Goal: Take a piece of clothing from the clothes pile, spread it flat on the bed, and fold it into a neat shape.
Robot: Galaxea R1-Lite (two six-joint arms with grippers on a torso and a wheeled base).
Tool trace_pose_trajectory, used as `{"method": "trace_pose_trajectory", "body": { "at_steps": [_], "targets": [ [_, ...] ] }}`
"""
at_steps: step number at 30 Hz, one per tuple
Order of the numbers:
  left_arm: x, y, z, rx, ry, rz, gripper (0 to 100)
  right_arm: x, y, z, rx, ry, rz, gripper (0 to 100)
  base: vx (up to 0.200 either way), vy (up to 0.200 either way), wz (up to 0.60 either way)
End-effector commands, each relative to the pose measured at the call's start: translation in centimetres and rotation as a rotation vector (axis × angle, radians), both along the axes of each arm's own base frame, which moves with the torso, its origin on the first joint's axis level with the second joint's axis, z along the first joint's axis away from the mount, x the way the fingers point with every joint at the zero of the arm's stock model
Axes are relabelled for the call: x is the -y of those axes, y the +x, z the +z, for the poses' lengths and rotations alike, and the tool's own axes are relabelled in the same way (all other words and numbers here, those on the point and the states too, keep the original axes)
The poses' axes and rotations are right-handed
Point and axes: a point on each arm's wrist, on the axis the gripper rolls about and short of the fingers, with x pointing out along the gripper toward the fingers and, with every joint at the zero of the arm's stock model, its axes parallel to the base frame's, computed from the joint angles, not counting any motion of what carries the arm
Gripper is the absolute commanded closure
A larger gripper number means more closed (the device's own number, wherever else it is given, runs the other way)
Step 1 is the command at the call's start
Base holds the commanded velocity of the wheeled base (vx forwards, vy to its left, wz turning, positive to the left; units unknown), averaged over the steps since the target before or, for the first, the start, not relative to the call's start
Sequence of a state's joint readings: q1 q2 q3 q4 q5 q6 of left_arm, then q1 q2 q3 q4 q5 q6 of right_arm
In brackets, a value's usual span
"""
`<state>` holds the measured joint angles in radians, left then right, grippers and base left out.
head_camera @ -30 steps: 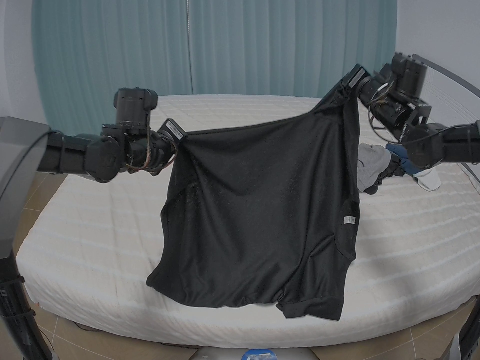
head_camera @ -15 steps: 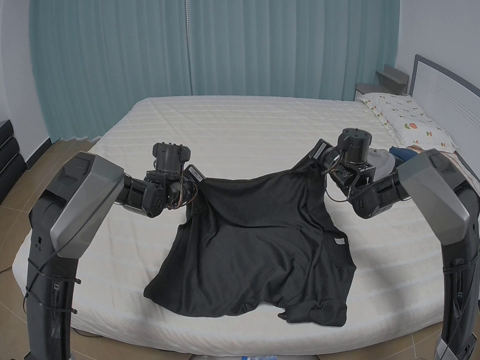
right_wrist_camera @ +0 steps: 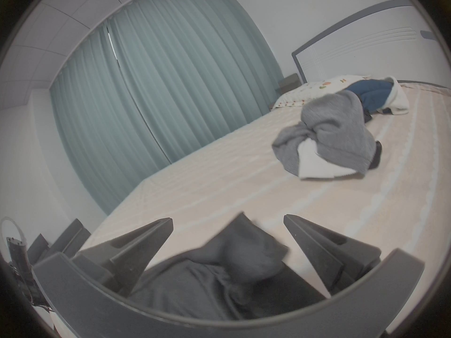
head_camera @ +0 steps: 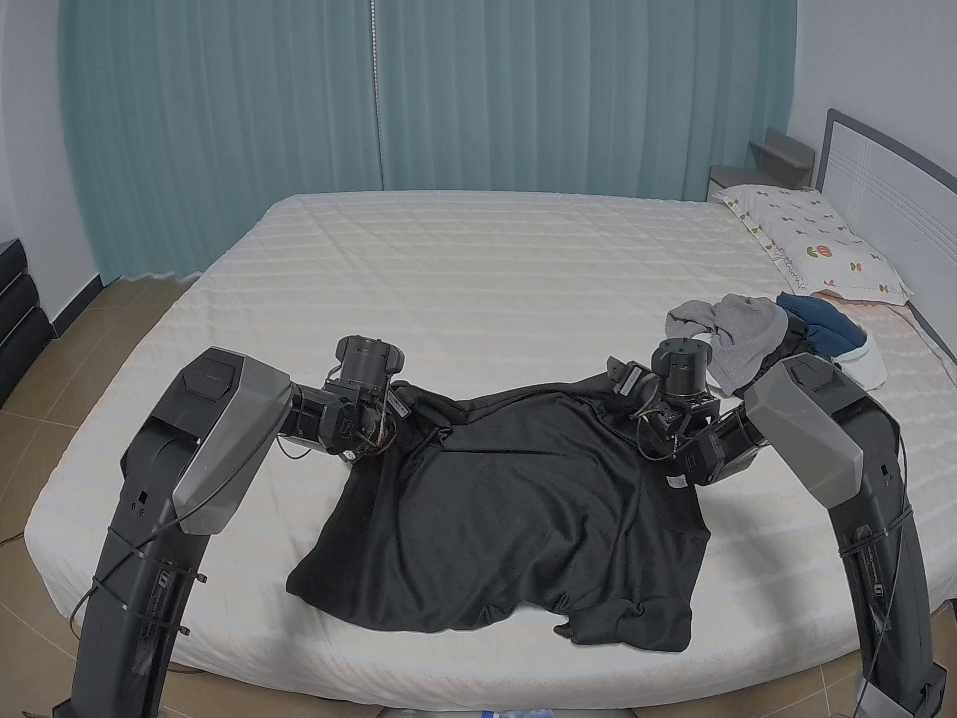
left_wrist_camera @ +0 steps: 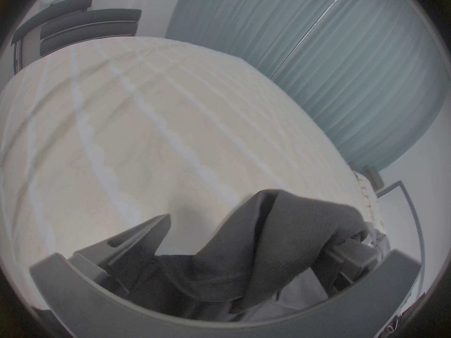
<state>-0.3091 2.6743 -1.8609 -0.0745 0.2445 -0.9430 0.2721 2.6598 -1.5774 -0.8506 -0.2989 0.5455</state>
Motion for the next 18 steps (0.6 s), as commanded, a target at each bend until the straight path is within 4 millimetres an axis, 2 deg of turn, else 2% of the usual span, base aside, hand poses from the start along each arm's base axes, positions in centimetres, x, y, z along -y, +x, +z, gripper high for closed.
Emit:
{"method": "trace_pose_trajectory", "body": {
  "at_steps": [1, 7, 9, 13, 14, 15, 16, 18],
  "targets": [
    [-1.7, 0.1, 0.3, -0.032, 0.009, 0.036, 0, 3.3, -0.2, -0.9, -0.049, -0.011, -0.061, 0, 0.000, 0.000, 0.00],
    [-4.7, -0.9, 4.0, -0.029, -0.037, 0.051, 0, 5.9, -2.2, 1.2, -0.090, 0.001, -0.049, 0, 0.000, 0.000, 0.00],
    [-5.5, -1.5, 5.4, -0.022, -0.070, 0.036, 0, 6.4, -3.3, 2.3, -0.100, 0.016, -0.021, 0, 0.000, 0.000, 0.00],
    [-6.1, -2.5, 6.7, -0.039, -0.125, -0.010, 0, 6.6, -5.1, 3.4, -0.126, 0.087, 0.019, 0, 0.000, 0.000, 0.00],
    [-6.6, -3.4, 7.5, -0.051, -0.158, -0.033, 0, 6.7, -6.5, 4.0, -0.153, 0.128, 0.054, 0, 0.000, 0.000, 0.00],
    [-6.6, -3.5, 7.5, -0.053, -0.159, -0.034, 0, 6.8, -6.8, 4.2, -0.155, 0.133, 0.059, 0, 0.000, 0.000, 0.00],
    [-6.9, -4.2, 7.5, -0.075, -0.173, -0.047, 0, 7.0, -8.3, 4.2, -0.188, 0.148, 0.088, 0, 0.000, 0.000, 0.00],
    [-7.2, -5.2, 7.4, -0.094, -0.193, -0.066, 0, 7.3, -10.2, 4.3, -0.231, 0.160, 0.123, 0, 0.000, 0.000, 0.00]
  ]
}}
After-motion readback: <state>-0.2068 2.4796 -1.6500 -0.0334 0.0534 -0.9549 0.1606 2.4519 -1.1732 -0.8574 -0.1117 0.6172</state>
